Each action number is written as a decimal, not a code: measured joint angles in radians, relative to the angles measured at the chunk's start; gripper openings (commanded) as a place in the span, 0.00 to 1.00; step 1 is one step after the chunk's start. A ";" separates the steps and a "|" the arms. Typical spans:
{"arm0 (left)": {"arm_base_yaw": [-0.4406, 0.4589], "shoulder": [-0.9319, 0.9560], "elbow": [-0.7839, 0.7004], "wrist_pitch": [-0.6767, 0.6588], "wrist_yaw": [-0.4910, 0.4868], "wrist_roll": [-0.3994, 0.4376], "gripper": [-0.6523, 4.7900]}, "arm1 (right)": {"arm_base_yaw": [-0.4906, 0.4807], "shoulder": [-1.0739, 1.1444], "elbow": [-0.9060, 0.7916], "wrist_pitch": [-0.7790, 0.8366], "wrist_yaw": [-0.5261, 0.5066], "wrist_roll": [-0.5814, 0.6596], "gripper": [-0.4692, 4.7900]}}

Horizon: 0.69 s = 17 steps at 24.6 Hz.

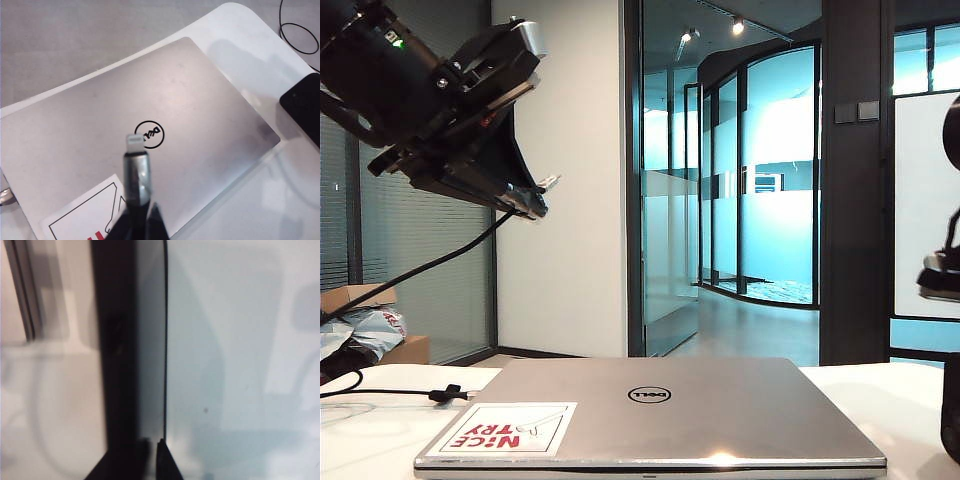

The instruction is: Pick up the charging cable and the phone, plug the charging cable into the charging port on the phone, and finally place them back on the table.

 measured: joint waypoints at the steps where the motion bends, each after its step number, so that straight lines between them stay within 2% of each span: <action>1: 0.000 0.000 0.000 0.000 0.000 0.000 0.11 | 0.000 0.000 0.000 0.006 0.004 0.000 0.28; 8: 0.000 0.000 0.000 -0.001 0.000 0.000 0.11 | 0.000 0.055 -0.002 0.036 0.036 -0.020 0.28; 9: 0.000 0.000 0.000 -0.001 0.000 0.000 0.11 | 0.000 0.083 -0.002 0.049 0.037 -0.022 0.26; 11: 0.000 0.000 0.000 -0.001 0.000 0.000 0.11 | 0.000 0.115 -0.002 0.060 0.037 -0.022 0.11; 12: 0.000 0.000 0.000 -0.001 0.000 0.000 0.11 | 0.000 0.119 -0.002 0.060 0.036 -0.021 0.07; 14: -0.002 0.000 0.000 -0.008 0.000 0.000 0.11 | 0.000 0.118 -0.001 0.064 0.032 -0.025 0.07; 17: -0.048 0.000 0.000 -0.055 -0.001 0.000 0.11 | -0.001 0.098 0.057 -0.020 0.017 -0.024 0.07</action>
